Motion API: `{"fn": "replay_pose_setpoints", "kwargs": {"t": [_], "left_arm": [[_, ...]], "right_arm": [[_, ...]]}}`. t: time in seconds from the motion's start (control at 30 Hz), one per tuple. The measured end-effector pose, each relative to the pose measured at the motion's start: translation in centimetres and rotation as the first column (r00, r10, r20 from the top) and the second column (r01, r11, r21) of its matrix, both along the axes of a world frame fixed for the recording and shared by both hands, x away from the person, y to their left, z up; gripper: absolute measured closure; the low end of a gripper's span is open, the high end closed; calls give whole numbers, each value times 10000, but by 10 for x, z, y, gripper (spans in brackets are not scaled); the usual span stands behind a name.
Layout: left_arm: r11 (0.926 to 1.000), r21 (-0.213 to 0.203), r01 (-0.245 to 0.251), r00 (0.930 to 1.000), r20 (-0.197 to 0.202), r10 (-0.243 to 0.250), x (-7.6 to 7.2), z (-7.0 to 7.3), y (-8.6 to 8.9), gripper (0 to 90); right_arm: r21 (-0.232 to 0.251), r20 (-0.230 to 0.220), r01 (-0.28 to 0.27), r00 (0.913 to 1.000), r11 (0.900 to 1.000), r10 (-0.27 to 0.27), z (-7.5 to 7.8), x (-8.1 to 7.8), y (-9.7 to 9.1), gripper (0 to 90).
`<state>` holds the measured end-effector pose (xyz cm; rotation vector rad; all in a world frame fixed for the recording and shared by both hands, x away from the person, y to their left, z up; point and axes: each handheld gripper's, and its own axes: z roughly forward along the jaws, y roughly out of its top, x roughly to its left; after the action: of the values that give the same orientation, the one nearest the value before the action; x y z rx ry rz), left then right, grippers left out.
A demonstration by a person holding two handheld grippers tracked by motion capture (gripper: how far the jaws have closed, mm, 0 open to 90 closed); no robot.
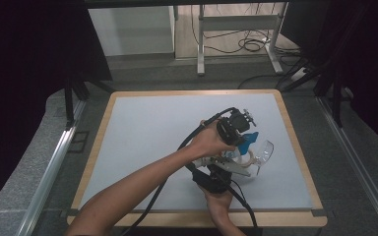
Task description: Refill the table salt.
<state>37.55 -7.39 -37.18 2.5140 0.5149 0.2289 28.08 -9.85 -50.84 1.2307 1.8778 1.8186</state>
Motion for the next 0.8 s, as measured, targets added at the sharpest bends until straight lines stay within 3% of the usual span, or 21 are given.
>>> {"fn": "replay_pose_setpoints", "kwargs": {"t": [0.8], "left_arm": [[10000, 13, -4, 10000, -5, 4, -1, 2, -1, 900]], "right_arm": [[-96, 128, 55, 9999, 9999, -53, 1, -1, 0, 507]]}}
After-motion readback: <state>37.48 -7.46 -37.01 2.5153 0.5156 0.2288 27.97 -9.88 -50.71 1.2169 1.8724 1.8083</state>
